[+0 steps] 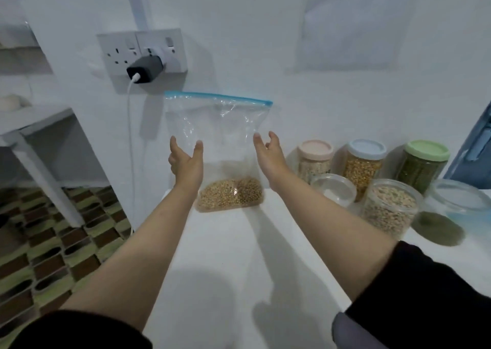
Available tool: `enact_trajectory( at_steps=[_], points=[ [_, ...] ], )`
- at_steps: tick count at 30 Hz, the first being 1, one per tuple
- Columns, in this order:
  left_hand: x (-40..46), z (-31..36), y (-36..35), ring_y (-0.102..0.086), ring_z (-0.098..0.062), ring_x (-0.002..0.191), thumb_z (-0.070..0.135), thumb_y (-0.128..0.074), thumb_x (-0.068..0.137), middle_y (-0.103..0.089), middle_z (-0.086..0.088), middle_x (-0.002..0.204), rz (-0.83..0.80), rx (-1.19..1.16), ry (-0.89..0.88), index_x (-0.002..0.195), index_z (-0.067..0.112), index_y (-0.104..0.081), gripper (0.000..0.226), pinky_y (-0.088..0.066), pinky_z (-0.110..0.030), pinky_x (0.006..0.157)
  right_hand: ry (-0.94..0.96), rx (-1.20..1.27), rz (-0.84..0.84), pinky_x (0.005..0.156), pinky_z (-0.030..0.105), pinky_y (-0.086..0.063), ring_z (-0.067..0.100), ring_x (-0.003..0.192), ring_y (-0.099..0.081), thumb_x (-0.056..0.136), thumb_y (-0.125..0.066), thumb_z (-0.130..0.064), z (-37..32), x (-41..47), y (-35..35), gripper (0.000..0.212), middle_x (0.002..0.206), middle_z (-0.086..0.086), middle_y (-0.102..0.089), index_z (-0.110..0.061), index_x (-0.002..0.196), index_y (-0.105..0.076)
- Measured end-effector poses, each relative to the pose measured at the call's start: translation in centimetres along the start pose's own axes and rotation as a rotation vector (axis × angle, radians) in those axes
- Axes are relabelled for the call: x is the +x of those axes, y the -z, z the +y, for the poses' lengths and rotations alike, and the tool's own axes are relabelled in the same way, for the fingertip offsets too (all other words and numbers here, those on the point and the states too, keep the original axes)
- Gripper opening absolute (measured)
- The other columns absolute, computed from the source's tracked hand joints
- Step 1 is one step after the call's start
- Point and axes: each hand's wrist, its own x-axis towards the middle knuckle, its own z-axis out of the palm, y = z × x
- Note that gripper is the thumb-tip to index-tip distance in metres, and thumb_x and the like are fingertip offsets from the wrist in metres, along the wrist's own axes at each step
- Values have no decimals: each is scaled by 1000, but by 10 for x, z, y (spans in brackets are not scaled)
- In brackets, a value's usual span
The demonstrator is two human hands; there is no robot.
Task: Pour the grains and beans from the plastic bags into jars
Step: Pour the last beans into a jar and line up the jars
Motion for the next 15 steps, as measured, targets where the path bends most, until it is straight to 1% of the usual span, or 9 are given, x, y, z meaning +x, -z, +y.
enact_trajectory(
  at_steps=[3, 5, 6, 8, 9, 10, 11, 13, 15],
  points=[
    [24, -13, 9, -18, -28, 150, 50, -48, 99, -11, -8, 164, -166, 30, 32, 154, 42, 7, 79, -22, -53, 118, -48, -141, -70, 120, 52, -24, 35, 148, -25, 96, -46, -63, 3, 16, -10, 84, 163, 10, -23, -31, 159, 1],
    [33, -22, 12, -28, -27, 146, 47, -49, 100, -22, -10, 161, -264, 59, 0, 153, 46, 9, 78, -27, -48, 117, -63, -167, -140, 120, 49, -24, 34, 148, -27, 97, -48, -60, 4, 21, -13, 87, 163, 10, -26, -39, 156, 12],
    [34, -26, 12, -37, -26, 140, 44, -50, 100, -31, -11, 156, -273, 77, -23, 153, 47, 6, 77, -32, -44, 113, -54, -161, -167, 119, 45, -26, 32, 147, -31, 98, -50, -56, 5, 22, -14, 86, 160, 10, -32, -42, 155, 14],
    [37, -33, 12, -50, -23, 123, 38, -50, 101, -46, -12, 140, -252, 108, -77, 154, 45, 0, 73, -37, -34, 101, -13, -162, -162, 109, 36, -33, 28, 135, -45, 102, -50, -47, 9, 21, -14, 81, 143, 10, -52, -45, 154, 12],
    [38, -36, 11, -53, -21, 116, 35, -50, 102, -49, -12, 133, -245, 116, -106, 154, 44, -2, 72, -37, -31, 96, 15, -174, -141, 101, 30, -36, 27, 123, -53, 103, -49, -42, 11, 19, -15, 78, 127, 8, -61, -46, 155, 9],
    [37, -38, 11, -54, -19, 110, 32, -50, 102, -50, -12, 128, -245, 122, -134, 155, 42, -4, 71, -37, -29, 94, 45, -187, -120, 92, 26, -38, 24, 109, -56, 104, -48, -37, 14, 17, -15, 74, 109, 5, -62, -47, 156, 4],
    [35, -39, 11, -53, -18, 106, 30, -50, 102, -49, -11, 126, -248, 132, -162, 156, 40, -4, 71, -37, -28, 93, 73, -201, -99, 83, 22, -39, 22, 98, -57, 105, -48, -34, 17, 14, -16, 72, 96, 4, -58, -48, 156, 0],
    [28, -38, 9, -50, -15, 103, 29, -47, 104, -45, -9, 124, -241, 163, -212, 157, 36, -4, 69, -36, -26, 94, 136, -239, -61, 71, 14, -37, 20, 88, -57, 105, -47, -31, 24, 10, -15, 69, 88, 6, -54, -50, 155, -4],
    [17, -35, 8, -46, -13, 103, 28, -45, 105, -40, -7, 122, -229, 190, -261, 157, 33, -2, 68, -34, -25, 94, 196, -265, -26, 71, 10, -38, 20, 82, -58, 104, -48, -29, 29, 6, -12, 69, 84, 7, -53, -52, 154, -6]
  ],
)
